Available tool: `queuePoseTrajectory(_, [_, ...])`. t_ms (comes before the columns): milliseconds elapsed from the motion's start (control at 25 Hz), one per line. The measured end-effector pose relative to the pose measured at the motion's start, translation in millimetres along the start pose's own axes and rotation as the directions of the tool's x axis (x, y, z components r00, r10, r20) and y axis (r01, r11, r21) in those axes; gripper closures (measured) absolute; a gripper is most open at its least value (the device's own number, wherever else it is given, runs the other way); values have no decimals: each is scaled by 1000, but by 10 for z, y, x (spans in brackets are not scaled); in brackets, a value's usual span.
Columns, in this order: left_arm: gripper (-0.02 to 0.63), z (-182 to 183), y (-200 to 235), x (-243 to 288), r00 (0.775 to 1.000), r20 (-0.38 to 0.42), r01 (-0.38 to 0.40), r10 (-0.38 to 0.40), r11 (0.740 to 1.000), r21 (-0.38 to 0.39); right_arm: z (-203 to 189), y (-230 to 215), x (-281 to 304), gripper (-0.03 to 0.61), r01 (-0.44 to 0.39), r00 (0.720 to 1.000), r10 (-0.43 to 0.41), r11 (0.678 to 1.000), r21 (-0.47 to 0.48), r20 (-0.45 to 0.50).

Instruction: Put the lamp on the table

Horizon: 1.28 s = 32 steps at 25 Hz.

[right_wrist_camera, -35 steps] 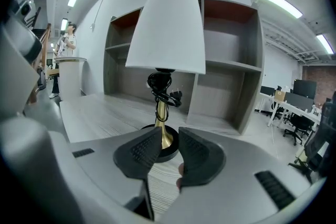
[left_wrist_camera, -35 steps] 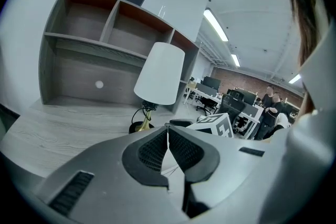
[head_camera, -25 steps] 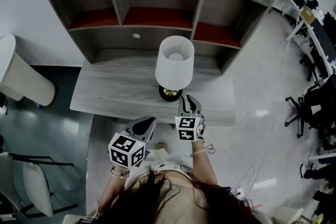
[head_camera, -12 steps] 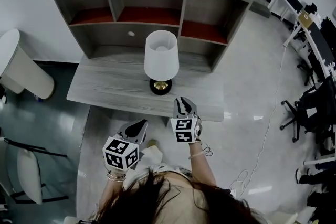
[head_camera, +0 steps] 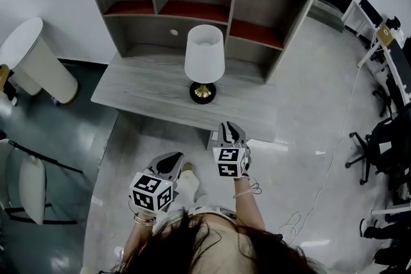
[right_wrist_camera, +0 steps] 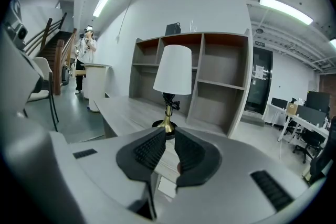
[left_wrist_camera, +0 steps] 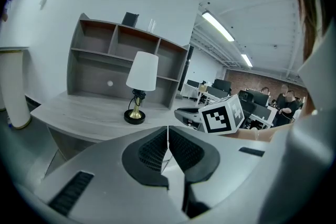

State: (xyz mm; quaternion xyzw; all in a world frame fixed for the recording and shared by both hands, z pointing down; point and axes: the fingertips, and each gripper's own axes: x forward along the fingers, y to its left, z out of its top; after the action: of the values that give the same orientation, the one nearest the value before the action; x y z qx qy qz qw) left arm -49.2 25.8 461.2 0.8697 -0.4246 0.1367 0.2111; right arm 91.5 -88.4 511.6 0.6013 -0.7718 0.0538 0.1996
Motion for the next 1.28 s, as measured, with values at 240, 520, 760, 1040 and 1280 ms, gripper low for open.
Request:
queuePoseTrajectory(240, [597,-124,-151,-202,1000,15,-15,15,1000,2,-45,-7,-358,517,17,1000,-17,1000,12,2])
queuePoseTrajectory(520, [597,-171,-397,-295,1000,26,4,-5,999,37,-124,-73,-778,529,53,998,-55,994,98,13])
queuePoseTrajectory(760, [597,-362,-613,-418,1000,7,19,-19,998,53,-277,-21,-1046,540,67,998,-67,987,146,0])
queuePoseTrajectory(1040, [597,-436,-684,-514,1000,12,2,-3,998,68,-369,-51,-1224,548,60,998,-62,984,165,5])
queuePoseTrajectory(1280, [597,-479,-675,-553,1000,2,-20,20,997,73,-507,-158,-1253,549,95,995,-91,985,146,-34])
